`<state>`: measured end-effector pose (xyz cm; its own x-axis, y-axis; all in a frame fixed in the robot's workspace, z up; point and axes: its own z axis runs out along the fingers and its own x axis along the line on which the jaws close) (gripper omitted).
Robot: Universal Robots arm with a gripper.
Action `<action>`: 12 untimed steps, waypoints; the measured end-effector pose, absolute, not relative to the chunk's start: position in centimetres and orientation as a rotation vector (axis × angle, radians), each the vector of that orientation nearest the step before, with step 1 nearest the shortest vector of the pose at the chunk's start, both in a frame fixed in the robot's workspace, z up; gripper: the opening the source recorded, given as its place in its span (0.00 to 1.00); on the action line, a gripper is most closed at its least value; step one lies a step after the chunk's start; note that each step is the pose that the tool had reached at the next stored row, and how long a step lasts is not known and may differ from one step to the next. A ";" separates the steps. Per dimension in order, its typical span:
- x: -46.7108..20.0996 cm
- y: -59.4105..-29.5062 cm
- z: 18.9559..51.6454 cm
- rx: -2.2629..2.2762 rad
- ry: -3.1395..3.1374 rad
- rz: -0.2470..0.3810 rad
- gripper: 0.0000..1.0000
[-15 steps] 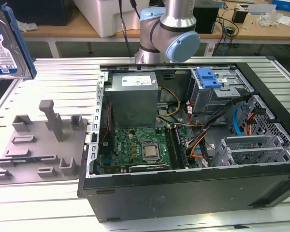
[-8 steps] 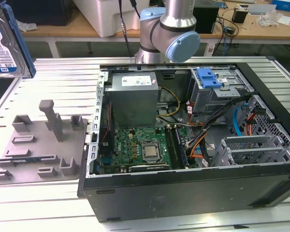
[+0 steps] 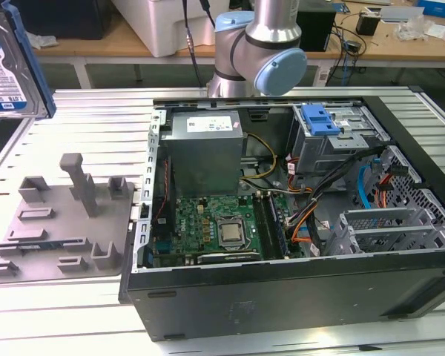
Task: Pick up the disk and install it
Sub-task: 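Pick up the disk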
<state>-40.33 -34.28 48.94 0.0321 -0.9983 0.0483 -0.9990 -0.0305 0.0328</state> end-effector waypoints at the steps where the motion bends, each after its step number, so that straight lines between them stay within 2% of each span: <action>1: -40.2 -34.3 49.0 2.215 -2.147 0.018 0.37; 12: -36.1 -36.5 49.9 2.215 -2.146 0.018 0.37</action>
